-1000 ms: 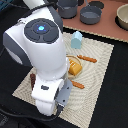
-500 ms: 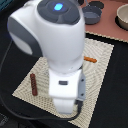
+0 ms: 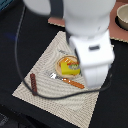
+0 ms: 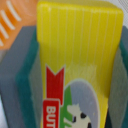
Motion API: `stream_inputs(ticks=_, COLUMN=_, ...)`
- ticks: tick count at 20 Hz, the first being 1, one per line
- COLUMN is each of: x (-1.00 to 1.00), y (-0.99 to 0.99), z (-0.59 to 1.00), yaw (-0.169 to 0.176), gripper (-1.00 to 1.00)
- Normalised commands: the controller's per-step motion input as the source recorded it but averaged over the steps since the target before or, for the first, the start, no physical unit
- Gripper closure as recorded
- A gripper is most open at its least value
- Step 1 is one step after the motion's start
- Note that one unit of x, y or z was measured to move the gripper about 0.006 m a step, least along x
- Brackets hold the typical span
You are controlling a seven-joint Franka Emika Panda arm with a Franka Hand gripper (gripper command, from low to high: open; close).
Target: Interact with the objects in diverse but meaningful ways.
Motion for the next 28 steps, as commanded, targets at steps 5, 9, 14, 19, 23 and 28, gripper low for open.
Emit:
stream_inputs(ticks=5, x=-0.82, y=0.56, z=0.08, yaw=0.071, gripper=1.00)
stream_inputs(ticks=9, x=-0.95, y=0.38, z=-0.15, yaw=0.034, gripper=1.00)
stream_inputs(ticks=14, x=-1.00, y=0.28, z=-0.49, yaw=0.000, gripper=1.00)
stream_inputs(ticks=19, x=-0.99, y=0.31, z=-0.51, yaw=0.000, gripper=1.00)
stream_inputs(ticks=23, x=-0.97, y=0.35, z=-0.51, yaw=0.000, gripper=1.00)
stream_inputs(ticks=28, x=-0.99, y=0.47, z=-0.39, yaw=0.000, gripper=1.00)
